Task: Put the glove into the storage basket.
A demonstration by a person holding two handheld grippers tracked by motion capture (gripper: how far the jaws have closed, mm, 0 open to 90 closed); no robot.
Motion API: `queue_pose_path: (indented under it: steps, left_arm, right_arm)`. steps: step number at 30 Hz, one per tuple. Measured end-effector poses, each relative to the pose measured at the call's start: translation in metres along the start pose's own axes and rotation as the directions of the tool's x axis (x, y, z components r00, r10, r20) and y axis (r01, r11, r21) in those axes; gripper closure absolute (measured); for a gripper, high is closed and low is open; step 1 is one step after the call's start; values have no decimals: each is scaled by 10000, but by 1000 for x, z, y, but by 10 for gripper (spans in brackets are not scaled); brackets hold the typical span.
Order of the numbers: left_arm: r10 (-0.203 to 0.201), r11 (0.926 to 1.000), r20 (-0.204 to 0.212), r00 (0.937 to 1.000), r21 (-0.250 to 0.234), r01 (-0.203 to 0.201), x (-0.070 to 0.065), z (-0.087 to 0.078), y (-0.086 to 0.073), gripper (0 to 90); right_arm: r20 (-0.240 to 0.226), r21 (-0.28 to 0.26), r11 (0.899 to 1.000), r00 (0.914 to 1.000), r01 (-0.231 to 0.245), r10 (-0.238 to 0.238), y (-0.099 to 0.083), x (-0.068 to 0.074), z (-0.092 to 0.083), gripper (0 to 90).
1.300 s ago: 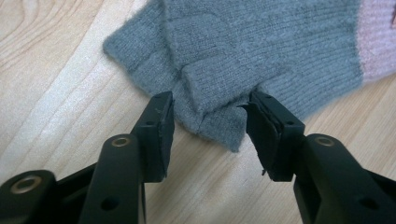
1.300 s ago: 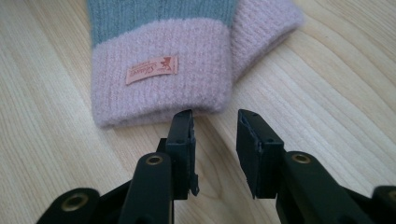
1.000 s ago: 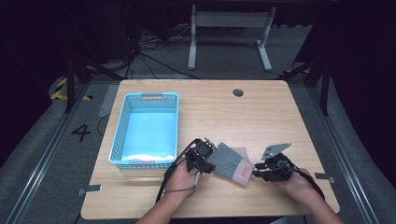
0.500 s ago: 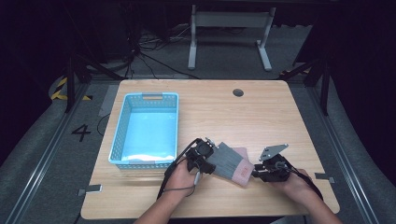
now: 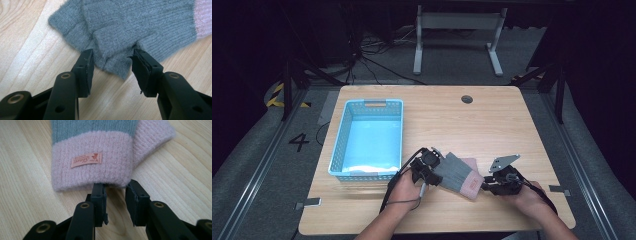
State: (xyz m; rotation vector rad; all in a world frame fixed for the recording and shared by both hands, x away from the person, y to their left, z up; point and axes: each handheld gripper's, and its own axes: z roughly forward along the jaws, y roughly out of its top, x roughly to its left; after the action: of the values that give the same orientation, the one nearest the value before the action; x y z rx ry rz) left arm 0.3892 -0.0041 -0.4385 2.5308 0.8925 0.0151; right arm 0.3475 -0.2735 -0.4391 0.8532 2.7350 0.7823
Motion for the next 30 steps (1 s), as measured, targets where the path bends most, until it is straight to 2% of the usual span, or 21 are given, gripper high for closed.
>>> queue_pose_path:
  steps: [2, 4, 6, 8, 11, 13, 16, 22, 26, 30]
  left_arm:
    - [152, 9999, -80, 9999, -16, -153, -2, 0, 1, 547]
    - [508, 9987, -168, 9986, -43, -509, -5, -3, 2, 572]
    - [573, 9983, -184, 9982, 81, -571, -7, -3, 3, 584]
    - [522, 9984, -184, 9985, 204, -519, -6, -2, 3, 587]
    - [343, 9992, 29, 9994, 222, -344, -3, -2, 2, 583]
    - [106, 9998, 123, 9999, 168, -108, -2, -1, 3, 582]
    - [83, 9998, 93, 9999, 183, -85, -2, -1, 3, 581]
    - [217, 9992, -337, 9992, 344, -205, -4, -2, 4, 656]
    - [525, 9981, -707, 9961, 370, -500, -9, -3, 5, 717]
    - [652, 9974, -759, 9950, 362, -626, -13, -5, 6, 761]
  right_arm:
    - [7, 7, 10000, 10000, -4, 4, 0, 0, 0, 697]
    - [1, 23, 10000, 10000, 26, -26, 1, 1, 1, 696]
    - [23, 44, 10000, 10000, 68, -69, 1, 2, 1, 697]
    - [34, 51, 10000, 10000, 73, -73, 1, 2, 1, 697]
    - [33, 47, 10000, 10000, 46, -46, 1, 3, 2, 696]
    - [-2, 46, 10000, 10000, 53, -53, 1, 3, 2, 696]
    - [11, 87, 9999, 10000, 65, -65, 2, 3, 3, 696]
    - [52, 56, 9999, 9999, 137, -137, 3, 4, 3, 721]
    - [69, 116, 9998, 9999, 153, -154, 3, 5, 4, 759]
    - [120, 190, 9996, 9997, 214, -216, 4, 6, 4, 789]
